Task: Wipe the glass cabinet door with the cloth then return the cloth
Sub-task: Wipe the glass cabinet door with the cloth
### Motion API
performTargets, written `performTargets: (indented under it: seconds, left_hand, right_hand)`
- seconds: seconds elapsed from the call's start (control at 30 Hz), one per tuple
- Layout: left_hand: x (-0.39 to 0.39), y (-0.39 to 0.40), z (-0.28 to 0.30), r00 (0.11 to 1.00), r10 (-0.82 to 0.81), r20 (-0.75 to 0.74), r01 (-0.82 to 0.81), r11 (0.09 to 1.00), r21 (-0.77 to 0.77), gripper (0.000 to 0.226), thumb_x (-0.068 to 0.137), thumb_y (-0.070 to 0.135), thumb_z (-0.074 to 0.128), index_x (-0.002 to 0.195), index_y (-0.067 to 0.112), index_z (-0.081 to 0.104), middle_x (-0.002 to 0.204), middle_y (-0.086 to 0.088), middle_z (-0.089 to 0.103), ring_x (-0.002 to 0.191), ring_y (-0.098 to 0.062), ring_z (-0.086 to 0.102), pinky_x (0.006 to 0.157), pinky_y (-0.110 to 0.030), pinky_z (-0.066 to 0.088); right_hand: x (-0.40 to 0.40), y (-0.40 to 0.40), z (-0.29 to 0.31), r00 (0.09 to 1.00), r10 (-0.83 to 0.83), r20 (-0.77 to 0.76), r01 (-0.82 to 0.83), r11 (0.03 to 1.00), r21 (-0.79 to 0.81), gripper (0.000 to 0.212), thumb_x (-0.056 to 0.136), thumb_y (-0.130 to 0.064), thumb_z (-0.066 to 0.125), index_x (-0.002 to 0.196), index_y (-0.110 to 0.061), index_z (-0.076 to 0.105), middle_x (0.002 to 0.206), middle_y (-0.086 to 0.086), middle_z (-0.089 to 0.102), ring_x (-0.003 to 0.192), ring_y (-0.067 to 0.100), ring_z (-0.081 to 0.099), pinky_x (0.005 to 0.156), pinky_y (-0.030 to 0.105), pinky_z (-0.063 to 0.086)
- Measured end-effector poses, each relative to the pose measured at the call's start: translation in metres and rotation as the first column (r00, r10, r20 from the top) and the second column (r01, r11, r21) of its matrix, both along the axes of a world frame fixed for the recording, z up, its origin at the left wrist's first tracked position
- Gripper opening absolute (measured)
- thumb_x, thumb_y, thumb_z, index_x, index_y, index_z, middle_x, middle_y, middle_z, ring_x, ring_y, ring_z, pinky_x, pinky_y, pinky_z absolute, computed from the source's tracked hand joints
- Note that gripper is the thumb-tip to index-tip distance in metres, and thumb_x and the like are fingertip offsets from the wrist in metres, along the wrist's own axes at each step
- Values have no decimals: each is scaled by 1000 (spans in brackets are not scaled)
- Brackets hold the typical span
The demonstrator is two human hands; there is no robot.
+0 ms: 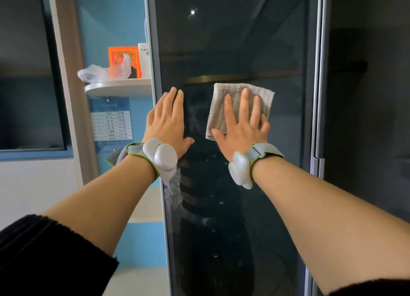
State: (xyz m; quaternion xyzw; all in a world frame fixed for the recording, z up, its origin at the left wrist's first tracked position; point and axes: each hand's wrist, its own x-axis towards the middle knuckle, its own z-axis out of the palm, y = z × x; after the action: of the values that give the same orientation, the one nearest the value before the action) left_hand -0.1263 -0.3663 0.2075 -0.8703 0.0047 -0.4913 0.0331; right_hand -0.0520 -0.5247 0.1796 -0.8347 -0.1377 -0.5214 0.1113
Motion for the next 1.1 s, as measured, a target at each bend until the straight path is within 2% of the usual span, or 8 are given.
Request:
performTargets:
  seconds: [0.2,0.4,0.57,0.67,0.77,0.83,0.97,1.1]
  left_hand:
    - [-6,4,1,1000,18,15,-18,1000,-25,100,74,35,75,147,13,11,157,-8,12,143,-33,13,113,-49,18]
    - [-2,4,9,998,65,-25,-64,997,43,111,70,41,77,149,12,4,158,-10,2,145,-33,1,114,-49,14]
    - [2,4,11,995,100,-19,-99,994,42,111,69,45,76,148,16,4,158,-8,2,145,-33,2,115,-48,10]
    - [1,5,11,997,73,-2,-73,996,44,99,75,42,70,148,17,8,158,-8,5,145,-33,4,115,-49,12]
    - [-3,8,14,998,26,50,-27,999,25,77,85,33,61,147,16,18,156,-8,15,142,-34,15,113,-50,17]
    - [-4,10,17,997,28,66,-30,999,32,71,86,28,60,145,15,23,154,-9,21,139,-34,21,112,-51,20]
    - [-2,7,21,995,37,93,-38,999,17,70,84,33,62,143,15,27,149,-10,27,135,-35,26,111,-51,24]
    - [6,-1,22,995,29,91,-30,1000,6,78,82,41,62,145,16,24,153,-10,22,139,-35,21,112,-51,21]
  right_hand:
    - [-7,-20,6,1000,17,25,-15,998,-59,80,84,-61,42,148,-33,3,159,5,-3,143,33,3,101,49,27]
    - [-3,-21,10,998,4,64,0,998,-64,80,84,-59,44,148,-30,7,159,8,2,143,34,3,103,48,25]
    - [1,-15,13,998,14,64,-12,999,-29,80,84,-55,44,148,-28,5,159,9,0,144,35,-1,108,51,18]
    - [1,-12,21,997,15,69,-14,1000,-8,79,86,-53,43,148,-29,1,159,8,-3,143,34,-4,109,51,15]
    - [0,-9,40,998,17,56,-18,1000,5,79,86,-53,42,148,-29,-2,158,8,-7,143,34,-7,109,51,13]
    - [1,-6,47,998,19,52,-19,1000,2,80,87,-53,41,148,-29,-3,158,8,-9,143,34,-9,110,51,12]
    - [2,-5,45,997,32,74,-34,999,19,78,87,-52,41,148,-28,-2,158,8,-7,143,34,-8,110,52,11]
    - [5,-7,42,995,45,93,-48,999,22,77,87,-54,38,148,-29,-2,159,7,-5,144,32,-7,111,52,10]
